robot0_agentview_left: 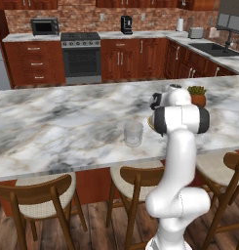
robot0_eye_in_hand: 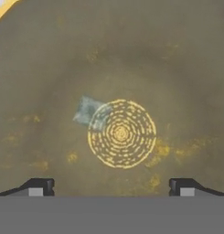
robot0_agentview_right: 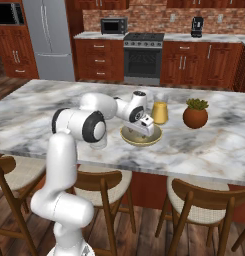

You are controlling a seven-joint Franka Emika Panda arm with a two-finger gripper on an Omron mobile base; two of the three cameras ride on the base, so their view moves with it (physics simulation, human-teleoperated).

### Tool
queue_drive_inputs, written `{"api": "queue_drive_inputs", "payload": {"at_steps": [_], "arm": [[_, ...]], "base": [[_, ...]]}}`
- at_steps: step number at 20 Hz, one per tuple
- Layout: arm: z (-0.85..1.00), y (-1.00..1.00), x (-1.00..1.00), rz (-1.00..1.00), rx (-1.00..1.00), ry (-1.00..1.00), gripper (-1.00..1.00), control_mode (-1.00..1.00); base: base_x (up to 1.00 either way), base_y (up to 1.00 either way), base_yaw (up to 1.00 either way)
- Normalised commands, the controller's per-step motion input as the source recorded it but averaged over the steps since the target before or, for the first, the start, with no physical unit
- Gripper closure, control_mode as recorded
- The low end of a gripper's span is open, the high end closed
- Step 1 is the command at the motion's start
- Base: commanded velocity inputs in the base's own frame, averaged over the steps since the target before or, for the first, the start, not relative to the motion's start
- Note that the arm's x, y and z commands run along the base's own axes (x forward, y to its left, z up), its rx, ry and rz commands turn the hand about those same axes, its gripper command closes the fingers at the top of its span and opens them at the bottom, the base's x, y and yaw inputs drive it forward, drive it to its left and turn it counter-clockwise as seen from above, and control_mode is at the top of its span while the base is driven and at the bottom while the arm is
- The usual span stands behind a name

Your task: There are two ice cubes in the ice bowl. Place both ice cubes in the glass cup.

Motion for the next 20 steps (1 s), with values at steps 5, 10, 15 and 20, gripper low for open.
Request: {"api": "queue_drive_inputs", "payload": {"at_steps": [5,10,15,20], "arm": [[-0.22,-0.09,0.21,0.0,0.0,0.0,-1.0,-1.0],[-0.23,-0.1,0.18,0.0,-0.02,0.0,-1.0,-1.0],[-0.22,-0.07,0.16,0.0,-0.01,-0.02,-1.0,-1.0],[-0.17,-0.03,0.23,0.0,0.0,-0.07,-1.0,-1.0]], "base": [[0.0,0.0,0.0],[0.0,0.0,0.0],[0.0,0.0,0.0],[0.0,0.0,0.0]]}}
